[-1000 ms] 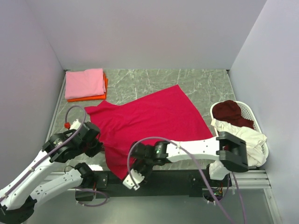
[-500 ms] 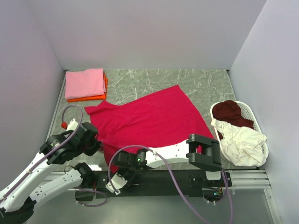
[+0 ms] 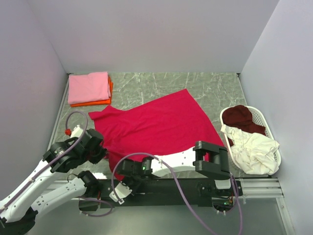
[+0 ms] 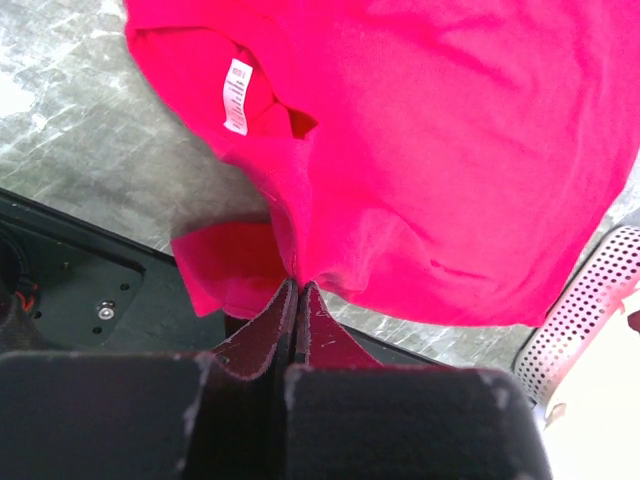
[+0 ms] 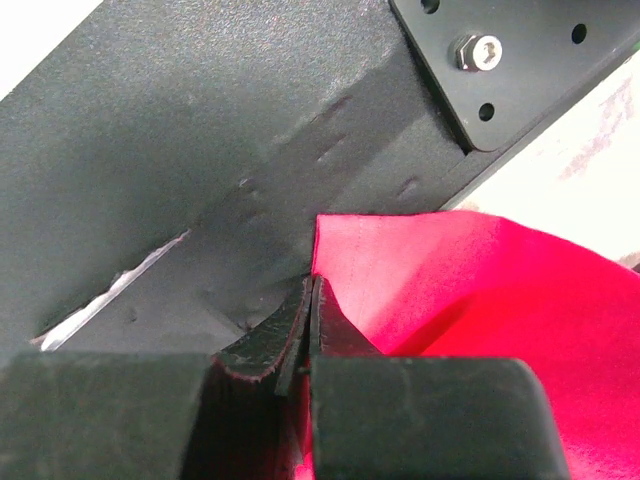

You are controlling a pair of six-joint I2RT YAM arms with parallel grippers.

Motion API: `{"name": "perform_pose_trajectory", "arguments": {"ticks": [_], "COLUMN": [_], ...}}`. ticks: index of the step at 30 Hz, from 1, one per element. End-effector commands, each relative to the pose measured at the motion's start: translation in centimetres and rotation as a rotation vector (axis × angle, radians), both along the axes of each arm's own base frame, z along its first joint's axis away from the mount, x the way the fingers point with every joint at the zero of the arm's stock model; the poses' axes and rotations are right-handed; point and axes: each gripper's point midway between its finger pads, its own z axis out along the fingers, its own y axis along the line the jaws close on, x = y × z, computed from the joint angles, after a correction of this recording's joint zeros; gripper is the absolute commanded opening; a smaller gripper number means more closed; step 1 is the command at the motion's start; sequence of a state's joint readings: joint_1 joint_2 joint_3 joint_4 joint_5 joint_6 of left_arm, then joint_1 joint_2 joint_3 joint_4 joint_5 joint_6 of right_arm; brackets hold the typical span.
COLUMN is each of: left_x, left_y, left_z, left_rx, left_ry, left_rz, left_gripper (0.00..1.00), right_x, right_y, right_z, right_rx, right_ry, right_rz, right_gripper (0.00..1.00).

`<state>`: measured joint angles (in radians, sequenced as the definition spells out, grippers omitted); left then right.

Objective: Fold and stack the t-shirts
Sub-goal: Flatten the tshirt out

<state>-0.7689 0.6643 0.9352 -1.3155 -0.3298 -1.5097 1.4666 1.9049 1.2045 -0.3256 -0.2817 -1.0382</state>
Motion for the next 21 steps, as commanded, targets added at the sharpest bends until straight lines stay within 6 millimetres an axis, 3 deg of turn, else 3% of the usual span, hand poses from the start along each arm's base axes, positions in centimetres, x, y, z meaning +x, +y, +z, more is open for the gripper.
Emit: {"name": "perform_pose_trajectory", "arguments": {"ticks": [1, 6, 9, 14, 15, 18, 21], "left_x": [0.7, 0.8, 0.8, 0.7, 0.2, -0.3, -1.5], "left_y": [-0.3, -0.6, -0.8, -1.7, -2.0, -3.0, -3.0], "left_z": [0.3, 0.0, -0.2, -1.2, -2.0, -2.9, -4.0], "left_rx": [-0.016, -0.020, -0.022, -0.032, -0.039, -0.069, -0.068], "left_ry": [-0.031, -0.028, -0.023, 0.008, 0.033, 0.065, 0.118], "left_rz": [0.009, 0.001, -0.003, -0.040, -0.065, -0.108, -0.133], "left_gripper": [0.00, 0.00, 0.00, 0.00, 0.00, 0.00, 0.00], "right_x": [-0.4, -1.9, -3.0, -5.8, -6.3, -8.3, -9.6], "right_y": [-0.1, -1.7, -3.3, -9.3, -11.3, -14.1, -14.9], "right_z": [2.8, 6.7, 8.0, 7.2, 6.4, 5.2, 5.1], "right_rx": [0.042, 0.093, 0.083, -0.045, -0.089, -0.134, -0.137], "right_ry": [0.025, 0.081, 0.126, 0.202, 0.214, 0.236, 0.238], "right_rz": [-0.009, 0.014, 0.056, 0.209, 0.222, 0.284, 0.303], "right_gripper": [0.00, 0.00, 0.00, 0.00, 0.00, 0.00, 0.00]}}
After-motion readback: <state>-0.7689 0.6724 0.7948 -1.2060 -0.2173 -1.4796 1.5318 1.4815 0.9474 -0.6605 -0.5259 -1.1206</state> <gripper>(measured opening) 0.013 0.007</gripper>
